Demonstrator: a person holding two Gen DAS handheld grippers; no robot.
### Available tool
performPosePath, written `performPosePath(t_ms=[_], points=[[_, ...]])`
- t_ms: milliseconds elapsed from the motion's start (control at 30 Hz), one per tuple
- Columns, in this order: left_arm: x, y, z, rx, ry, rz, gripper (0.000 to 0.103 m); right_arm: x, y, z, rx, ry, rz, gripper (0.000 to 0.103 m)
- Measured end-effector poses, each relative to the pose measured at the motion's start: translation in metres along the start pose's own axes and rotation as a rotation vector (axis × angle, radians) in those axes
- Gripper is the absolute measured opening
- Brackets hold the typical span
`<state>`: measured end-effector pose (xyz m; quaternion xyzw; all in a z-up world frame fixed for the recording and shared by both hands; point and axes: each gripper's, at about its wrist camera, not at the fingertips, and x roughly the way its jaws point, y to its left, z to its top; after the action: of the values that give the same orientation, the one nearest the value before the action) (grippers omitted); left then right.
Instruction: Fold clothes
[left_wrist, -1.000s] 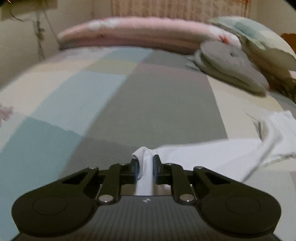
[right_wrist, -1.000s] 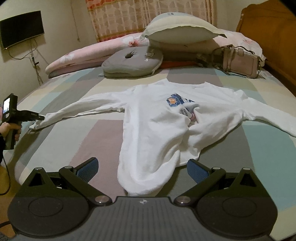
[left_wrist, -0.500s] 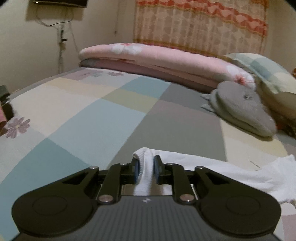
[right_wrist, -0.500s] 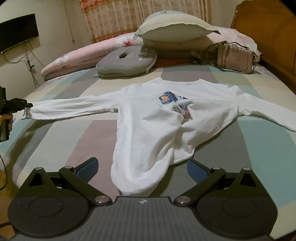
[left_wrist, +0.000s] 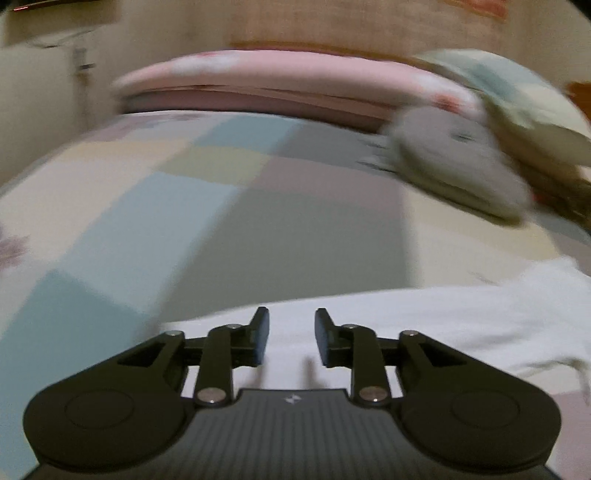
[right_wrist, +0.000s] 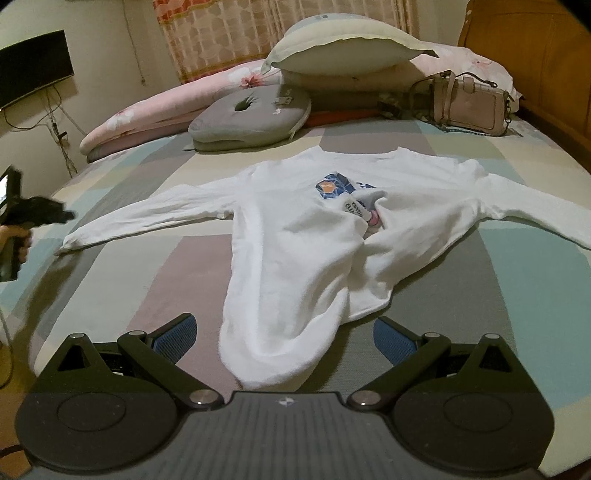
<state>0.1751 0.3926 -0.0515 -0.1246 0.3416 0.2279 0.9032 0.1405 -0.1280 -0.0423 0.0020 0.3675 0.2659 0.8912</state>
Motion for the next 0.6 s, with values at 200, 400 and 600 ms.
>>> performPosePath(t_ms=[200,400,600], points=[[0.036,-0.111,0.006,0.122,0.014,-0.26,0.041,-0.002,0.0,0.002,-0.013,-0.003,-0.019,0.103],[0.08,-0.172,-0.007,0.243,0.059,-0.131,0.043,-0.003,-0.007,0.003,-0.009,-0.004,-0.046,0.103],[0.069,-0.104,-0.024,0.124,0.013,0.043,0.046,0.003,-0.028,0.003,0.039,-0.01,-0.057,0.103]])
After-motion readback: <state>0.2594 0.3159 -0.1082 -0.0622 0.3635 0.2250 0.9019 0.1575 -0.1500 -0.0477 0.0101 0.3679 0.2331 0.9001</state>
